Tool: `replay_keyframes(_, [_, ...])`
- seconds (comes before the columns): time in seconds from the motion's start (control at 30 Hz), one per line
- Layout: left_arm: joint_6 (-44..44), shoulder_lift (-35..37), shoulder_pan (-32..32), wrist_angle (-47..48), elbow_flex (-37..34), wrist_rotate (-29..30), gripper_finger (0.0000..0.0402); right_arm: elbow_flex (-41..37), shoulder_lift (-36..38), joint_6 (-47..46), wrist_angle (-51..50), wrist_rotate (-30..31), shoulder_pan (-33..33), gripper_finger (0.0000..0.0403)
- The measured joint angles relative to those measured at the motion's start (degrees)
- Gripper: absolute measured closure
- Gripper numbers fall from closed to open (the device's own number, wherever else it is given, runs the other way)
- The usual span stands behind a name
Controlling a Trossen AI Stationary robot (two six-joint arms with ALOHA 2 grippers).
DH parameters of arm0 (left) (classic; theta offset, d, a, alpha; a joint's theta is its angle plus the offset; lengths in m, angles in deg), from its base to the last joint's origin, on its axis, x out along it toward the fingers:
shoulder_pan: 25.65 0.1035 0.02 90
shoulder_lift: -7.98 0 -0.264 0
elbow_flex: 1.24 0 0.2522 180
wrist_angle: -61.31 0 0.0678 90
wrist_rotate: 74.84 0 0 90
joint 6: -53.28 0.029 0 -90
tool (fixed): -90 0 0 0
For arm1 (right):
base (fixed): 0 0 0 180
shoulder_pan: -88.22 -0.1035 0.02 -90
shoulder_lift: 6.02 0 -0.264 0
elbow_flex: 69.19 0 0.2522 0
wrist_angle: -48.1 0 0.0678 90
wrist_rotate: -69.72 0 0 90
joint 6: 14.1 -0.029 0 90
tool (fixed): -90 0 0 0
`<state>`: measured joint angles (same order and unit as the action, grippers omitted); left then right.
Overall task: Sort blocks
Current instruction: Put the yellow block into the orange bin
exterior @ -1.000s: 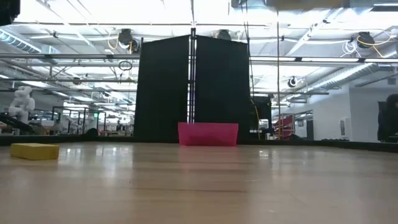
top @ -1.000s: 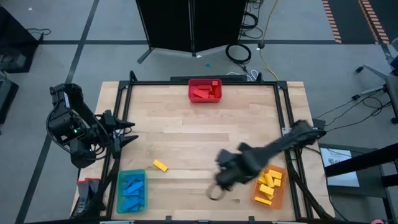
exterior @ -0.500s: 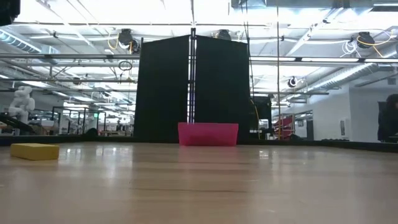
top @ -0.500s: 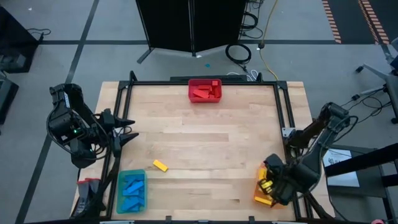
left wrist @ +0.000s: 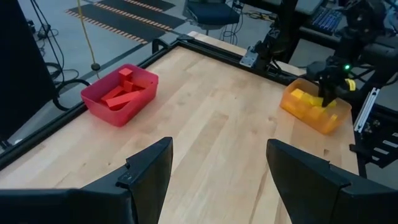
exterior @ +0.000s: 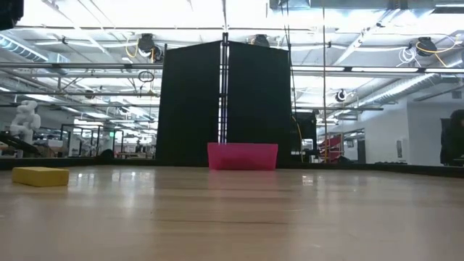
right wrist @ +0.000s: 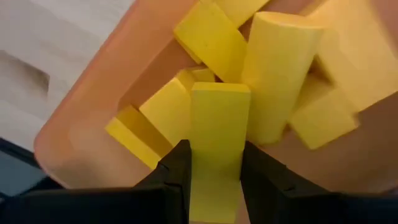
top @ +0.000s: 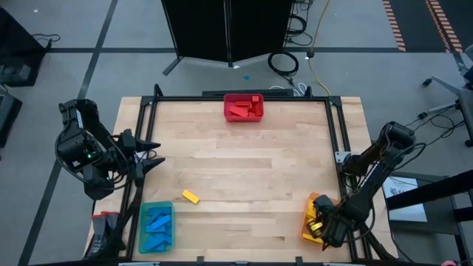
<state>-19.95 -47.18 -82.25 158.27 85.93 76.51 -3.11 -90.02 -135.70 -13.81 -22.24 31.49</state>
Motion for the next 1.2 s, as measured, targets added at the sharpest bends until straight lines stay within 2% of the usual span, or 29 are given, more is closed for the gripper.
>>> replay_keyframes(0.27, [0.0, 0.0, 0.0, 0.0, 0.0, 0.0, 0.0137, -1.8, 0.1, -1.0, 3.0, 0.6, 0.0, 0.0318])
replay_keyframes(0.33, [0.0, 0.0, 0.0, 0.0, 0.0, 0.0, 0.0137, -1.3, 0.0, 0.2, 3.1, 0.6, 0.0, 0.0292])
replay_keyframes(0.47, [0.0, 0.0, 0.0, 0.0, 0.0, 0.0, 0.0137, 0.6, -0.1, 1.6, 1.9, 0.6, 0.0, 0.0204])
replay_keyframes(0.53, [0.0, 0.0, 0.0, 0.1, 0.0, 0.0, 0.0137, 1.7, -0.1, 2.1, 1.1, 0.6, 0.0, 0.0173])
replay_keyframes(0.7, [0.0, 0.0, 0.0, 0.3, 0.0, 0.0, 0.0137, 8.5, -0.1, 6.4, -1.4, 4.0, 1.7, 0.0153])
replay_keyframes(0.83, [0.0, 0.0, 0.0, 0.3, 0.0, 0.1, 0.0137, 16.6, 0.0, 15.7, -3.9, 11.9, 6.3, 0.0167])
replay_keyframes(1.03, [0.0, 0.0, 0.0, -0.4, 0.0, 0.4, 0.0137, 22.5, -1.0, 40.1, -0.9, 16.0, 20.1, 0.0195])
replay_keyframes(1.1, [0.0, 0.0, 0.0, -0.6, 0.0, 0.4, 0.0137, 22.9, -2.9, 48.4, 4.0, 15.7, 25.3, 0.0202])
replay_keyframes(1.2, [0.0, 0.0, 0.0, -1.0, 0.0, 0.4, 0.0137, 23.0, -7.6, 59.6, 17.8, 13.4, 32.2, 0.0211])
